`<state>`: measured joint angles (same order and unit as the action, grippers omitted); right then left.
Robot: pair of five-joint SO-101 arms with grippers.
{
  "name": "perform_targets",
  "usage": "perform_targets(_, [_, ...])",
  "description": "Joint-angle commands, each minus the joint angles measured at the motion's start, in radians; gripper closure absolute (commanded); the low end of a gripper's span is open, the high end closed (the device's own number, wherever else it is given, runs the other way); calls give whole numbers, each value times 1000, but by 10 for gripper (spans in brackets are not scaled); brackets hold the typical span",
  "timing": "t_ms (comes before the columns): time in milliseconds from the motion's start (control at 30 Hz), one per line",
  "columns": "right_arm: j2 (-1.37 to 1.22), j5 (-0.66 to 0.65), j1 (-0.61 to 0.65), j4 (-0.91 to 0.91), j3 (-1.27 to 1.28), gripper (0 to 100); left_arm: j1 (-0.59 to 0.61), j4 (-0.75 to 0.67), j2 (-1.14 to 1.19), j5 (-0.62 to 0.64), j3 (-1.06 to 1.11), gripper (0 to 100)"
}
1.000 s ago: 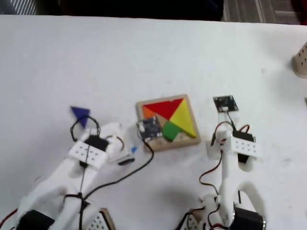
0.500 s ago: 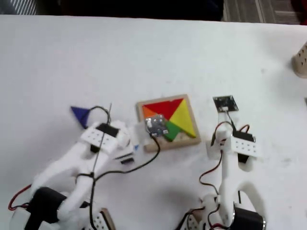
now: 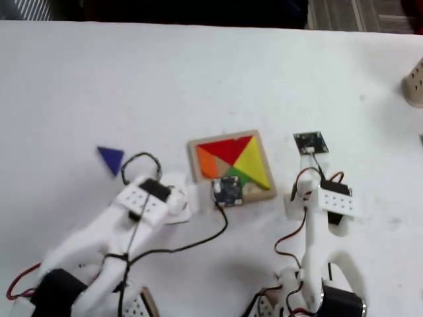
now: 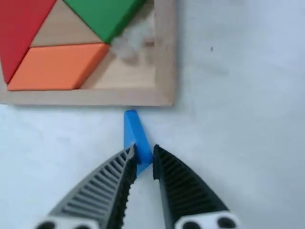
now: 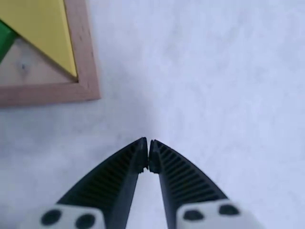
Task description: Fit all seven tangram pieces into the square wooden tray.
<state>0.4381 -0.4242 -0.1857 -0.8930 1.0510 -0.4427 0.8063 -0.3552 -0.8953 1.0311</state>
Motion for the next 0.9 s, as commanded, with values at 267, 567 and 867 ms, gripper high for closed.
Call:
perform_targets(267, [38,-5,-13,27,-5,981,-21,9,-61,417,-32,977])
perform_targets(567, [38,-5,-16,27,-5,981,-13,8,-61,595,-74,977])
perform_targets(867, [39,-6,-18,27,-5,981,62,15,-61,916,-209,977])
